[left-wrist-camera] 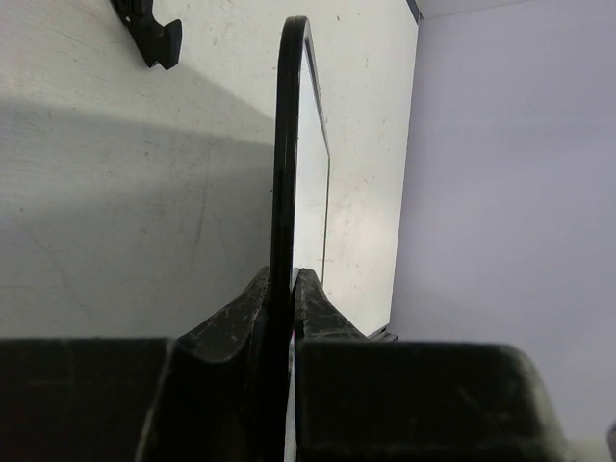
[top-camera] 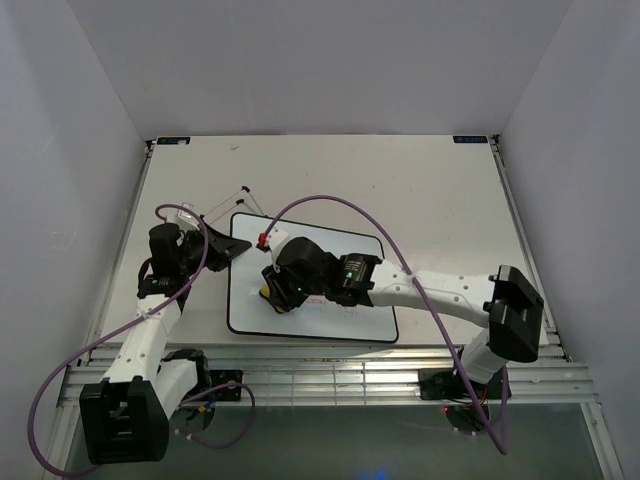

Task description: Erase the whiteboard

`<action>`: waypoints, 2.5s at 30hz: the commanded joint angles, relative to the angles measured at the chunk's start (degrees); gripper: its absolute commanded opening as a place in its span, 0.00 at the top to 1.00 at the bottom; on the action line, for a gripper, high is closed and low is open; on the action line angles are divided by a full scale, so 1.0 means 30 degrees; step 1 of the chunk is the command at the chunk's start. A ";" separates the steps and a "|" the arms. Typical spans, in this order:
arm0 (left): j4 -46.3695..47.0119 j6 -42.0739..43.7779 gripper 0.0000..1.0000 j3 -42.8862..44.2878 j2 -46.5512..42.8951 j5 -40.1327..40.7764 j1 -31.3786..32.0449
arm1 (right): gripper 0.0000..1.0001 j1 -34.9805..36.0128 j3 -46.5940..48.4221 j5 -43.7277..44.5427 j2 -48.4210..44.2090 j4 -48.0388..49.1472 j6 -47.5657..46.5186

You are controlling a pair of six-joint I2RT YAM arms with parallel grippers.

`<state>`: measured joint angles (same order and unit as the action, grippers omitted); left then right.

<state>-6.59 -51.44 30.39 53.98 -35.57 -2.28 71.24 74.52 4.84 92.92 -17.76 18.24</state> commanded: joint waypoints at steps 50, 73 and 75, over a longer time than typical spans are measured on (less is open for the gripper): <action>-0.0411 -0.0226 1.00 0.0826 -0.0033 0.1340 0.0146 | 0.76 -0.2014 -0.6680 -0.3840 -0.2236 0.1904 0.2239; -0.2109 0.0213 1.00 0.1266 0.0114 0.3683 0.0117 | 0.76 -0.5931 -1.4750 -0.2639 -0.6796 0.0034 0.4026; -0.2023 0.0301 1.00 0.1207 0.0259 0.3713 0.0117 | 0.75 -0.7074 -1.5841 -0.2668 -0.8202 -0.0638 0.4203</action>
<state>-7.94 -51.09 31.46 54.57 -32.88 -1.98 52.71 35.20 -3.99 68.79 -2.70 30.06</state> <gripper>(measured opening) 0.190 0.372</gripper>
